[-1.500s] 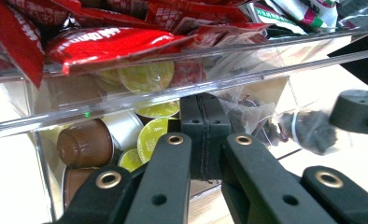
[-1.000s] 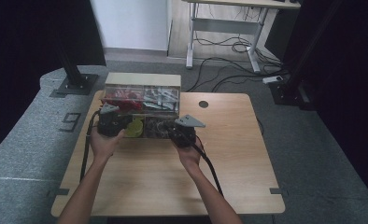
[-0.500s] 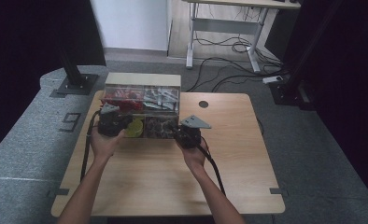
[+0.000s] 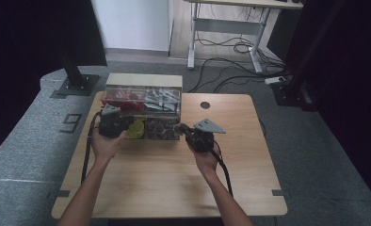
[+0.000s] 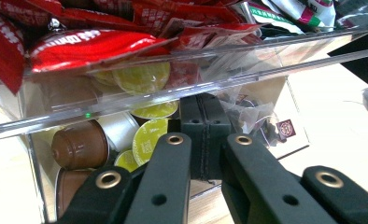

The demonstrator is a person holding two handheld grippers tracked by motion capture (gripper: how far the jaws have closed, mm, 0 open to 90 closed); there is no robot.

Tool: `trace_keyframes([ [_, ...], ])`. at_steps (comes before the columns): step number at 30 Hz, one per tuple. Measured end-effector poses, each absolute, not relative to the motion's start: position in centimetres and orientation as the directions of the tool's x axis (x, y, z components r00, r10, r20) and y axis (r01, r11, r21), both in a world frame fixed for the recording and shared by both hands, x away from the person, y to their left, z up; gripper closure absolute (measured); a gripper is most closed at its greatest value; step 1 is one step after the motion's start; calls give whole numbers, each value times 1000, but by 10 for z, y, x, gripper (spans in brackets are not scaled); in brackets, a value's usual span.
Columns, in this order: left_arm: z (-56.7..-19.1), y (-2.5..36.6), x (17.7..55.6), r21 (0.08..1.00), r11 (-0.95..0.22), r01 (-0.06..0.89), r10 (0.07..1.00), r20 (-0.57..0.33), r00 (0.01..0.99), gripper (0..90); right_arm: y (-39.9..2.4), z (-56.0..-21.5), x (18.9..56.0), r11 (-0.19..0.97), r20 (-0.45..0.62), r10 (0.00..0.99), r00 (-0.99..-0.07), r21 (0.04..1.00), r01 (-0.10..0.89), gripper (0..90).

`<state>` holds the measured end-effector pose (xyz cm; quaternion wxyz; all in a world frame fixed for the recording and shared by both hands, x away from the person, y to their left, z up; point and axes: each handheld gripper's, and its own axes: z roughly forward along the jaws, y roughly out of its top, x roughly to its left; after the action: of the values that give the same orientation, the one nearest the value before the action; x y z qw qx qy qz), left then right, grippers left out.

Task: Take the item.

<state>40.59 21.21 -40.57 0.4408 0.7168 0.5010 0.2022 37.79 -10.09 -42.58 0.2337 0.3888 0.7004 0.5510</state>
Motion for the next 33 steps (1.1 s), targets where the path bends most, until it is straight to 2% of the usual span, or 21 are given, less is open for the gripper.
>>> trace_keyframes([
  [33,-405,211,406,833,-114,542,898,-146,414,899,-146,-436,378,55,120,845,-521,950,308,888],
])
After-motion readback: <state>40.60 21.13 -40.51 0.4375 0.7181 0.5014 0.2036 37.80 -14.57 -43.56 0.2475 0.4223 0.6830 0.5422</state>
